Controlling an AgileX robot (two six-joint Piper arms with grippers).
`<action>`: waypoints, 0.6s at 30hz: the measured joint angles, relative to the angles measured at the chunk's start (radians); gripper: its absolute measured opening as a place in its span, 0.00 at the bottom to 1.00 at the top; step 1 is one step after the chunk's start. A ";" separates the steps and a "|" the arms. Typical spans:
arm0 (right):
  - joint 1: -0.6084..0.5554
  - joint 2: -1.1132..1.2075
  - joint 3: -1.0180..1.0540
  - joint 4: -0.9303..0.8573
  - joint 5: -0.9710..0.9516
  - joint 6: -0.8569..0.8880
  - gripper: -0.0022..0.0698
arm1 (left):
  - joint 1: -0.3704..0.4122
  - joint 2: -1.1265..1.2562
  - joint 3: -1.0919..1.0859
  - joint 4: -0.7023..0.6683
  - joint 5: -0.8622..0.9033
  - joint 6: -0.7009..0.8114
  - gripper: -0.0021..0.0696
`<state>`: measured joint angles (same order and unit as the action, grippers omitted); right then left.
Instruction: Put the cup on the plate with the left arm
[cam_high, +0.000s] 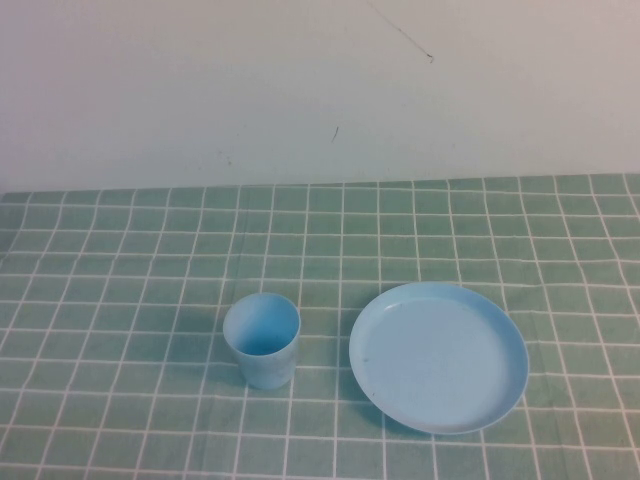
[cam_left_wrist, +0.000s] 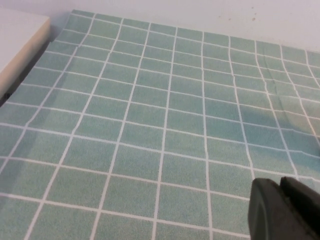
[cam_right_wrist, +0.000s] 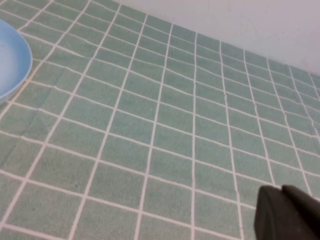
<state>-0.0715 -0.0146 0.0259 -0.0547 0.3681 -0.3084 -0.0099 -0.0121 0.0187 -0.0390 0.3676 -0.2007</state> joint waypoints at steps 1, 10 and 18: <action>0.000 0.000 0.000 0.000 0.000 0.000 0.03 | 0.000 0.000 0.000 0.002 -0.002 0.007 0.05; 0.000 0.000 0.000 0.000 0.000 0.000 0.03 | 0.000 0.000 0.003 0.013 -0.045 0.028 0.05; 0.000 0.000 0.000 0.000 0.000 -0.018 0.03 | 0.000 0.000 0.007 -0.068 -0.391 -0.053 0.05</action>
<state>-0.0715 -0.0146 0.0259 -0.0547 0.3681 -0.3262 -0.0099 -0.0121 0.0260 -0.1074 -0.0232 -0.2538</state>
